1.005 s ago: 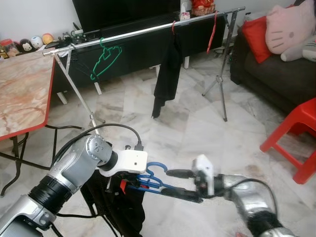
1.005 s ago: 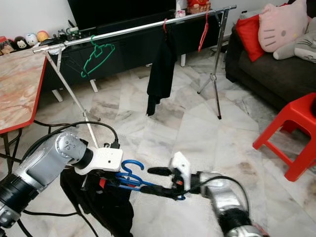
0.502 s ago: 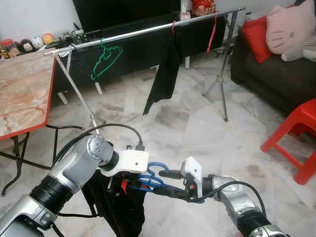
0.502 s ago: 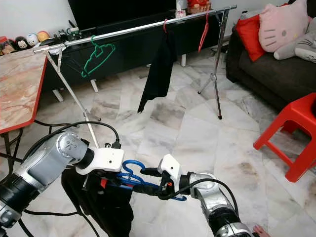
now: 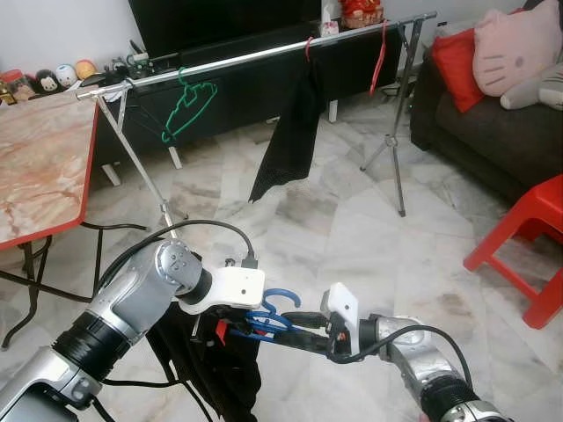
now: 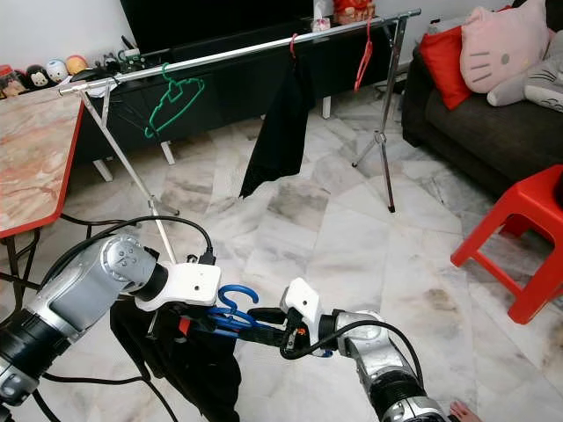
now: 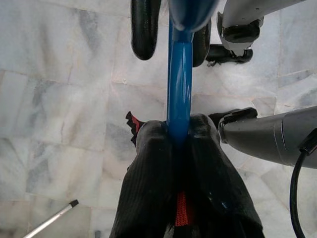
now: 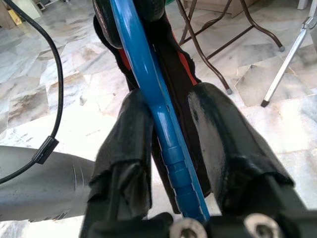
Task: Hang hanger
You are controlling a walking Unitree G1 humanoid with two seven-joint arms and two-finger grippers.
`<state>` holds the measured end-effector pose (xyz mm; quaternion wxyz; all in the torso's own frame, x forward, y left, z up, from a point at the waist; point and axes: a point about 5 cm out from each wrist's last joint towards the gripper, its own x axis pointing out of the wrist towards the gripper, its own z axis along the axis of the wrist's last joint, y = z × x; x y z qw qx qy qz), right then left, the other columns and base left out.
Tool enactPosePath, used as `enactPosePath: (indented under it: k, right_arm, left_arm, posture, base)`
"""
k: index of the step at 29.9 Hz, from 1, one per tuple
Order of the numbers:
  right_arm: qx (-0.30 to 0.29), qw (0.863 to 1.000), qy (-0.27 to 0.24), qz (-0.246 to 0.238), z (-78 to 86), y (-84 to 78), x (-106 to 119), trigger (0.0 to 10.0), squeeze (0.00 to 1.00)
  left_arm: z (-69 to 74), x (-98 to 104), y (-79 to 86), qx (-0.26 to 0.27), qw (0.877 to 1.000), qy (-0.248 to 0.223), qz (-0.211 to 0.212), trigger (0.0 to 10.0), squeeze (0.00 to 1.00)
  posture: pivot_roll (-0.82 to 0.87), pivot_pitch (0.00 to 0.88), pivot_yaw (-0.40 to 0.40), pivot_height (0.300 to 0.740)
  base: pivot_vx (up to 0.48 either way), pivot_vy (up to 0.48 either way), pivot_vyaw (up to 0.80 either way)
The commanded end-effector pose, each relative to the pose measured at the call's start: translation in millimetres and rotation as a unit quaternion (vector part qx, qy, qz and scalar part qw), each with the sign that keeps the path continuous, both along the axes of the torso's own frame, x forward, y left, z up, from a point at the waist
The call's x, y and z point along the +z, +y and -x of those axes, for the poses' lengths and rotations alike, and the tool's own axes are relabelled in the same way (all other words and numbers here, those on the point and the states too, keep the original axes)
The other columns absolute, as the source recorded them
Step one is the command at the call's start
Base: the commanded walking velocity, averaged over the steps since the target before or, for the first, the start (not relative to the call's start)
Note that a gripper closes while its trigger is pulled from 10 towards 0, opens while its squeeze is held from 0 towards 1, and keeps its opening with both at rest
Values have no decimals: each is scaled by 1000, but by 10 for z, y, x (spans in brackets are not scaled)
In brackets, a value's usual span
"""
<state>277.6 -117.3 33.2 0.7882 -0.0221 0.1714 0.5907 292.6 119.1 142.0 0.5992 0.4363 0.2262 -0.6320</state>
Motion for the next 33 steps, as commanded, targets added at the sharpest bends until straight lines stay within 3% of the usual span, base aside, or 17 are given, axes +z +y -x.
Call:
enactPosePath:
  k: [1,28,29,30,32,33]
  right_arm:
    - [9,1000,-4,-1,-26,42,28,0,0]
    - [15,1000,15,-1,15,66,-41,0,0]
    - [12,1000,14,0,14,66,-44,0,0]
    - [12,1000,14,0,14,66,-44,0,0]
    - [0,1000,8,3,3,77,-52,0,0]
    - [-3,1000,7,3,2,79,-55,0,0]
  left_arm:
    - [-19,96,-29,-13,1000,-19,-2,10000,0]
    - [9,175,-121,-48,998,-38,12,10000,0]
    - [12,180,-125,-49,998,-37,15,10000,188]
    - [12,180,-125,-49,998,-37,15,10000,188]
    - [11,197,-137,-51,998,-39,22,10000,984]
    - [10,200,-140,-51,998,-40,23,10000,984]
  posture:
    - [-69,0,112,740]
    - [-64,0,111,740]
    - [-63,0,111,740]
    - [-63,0,111,740]
    - [-60,0,108,740]
    - [-60,0,108,740]
  base:
    - [0,0,0]
    - [0,0,0]
    - [0,0,0]
    - [0,0,0]
    - [0,0,0]
    - [0,0,0]
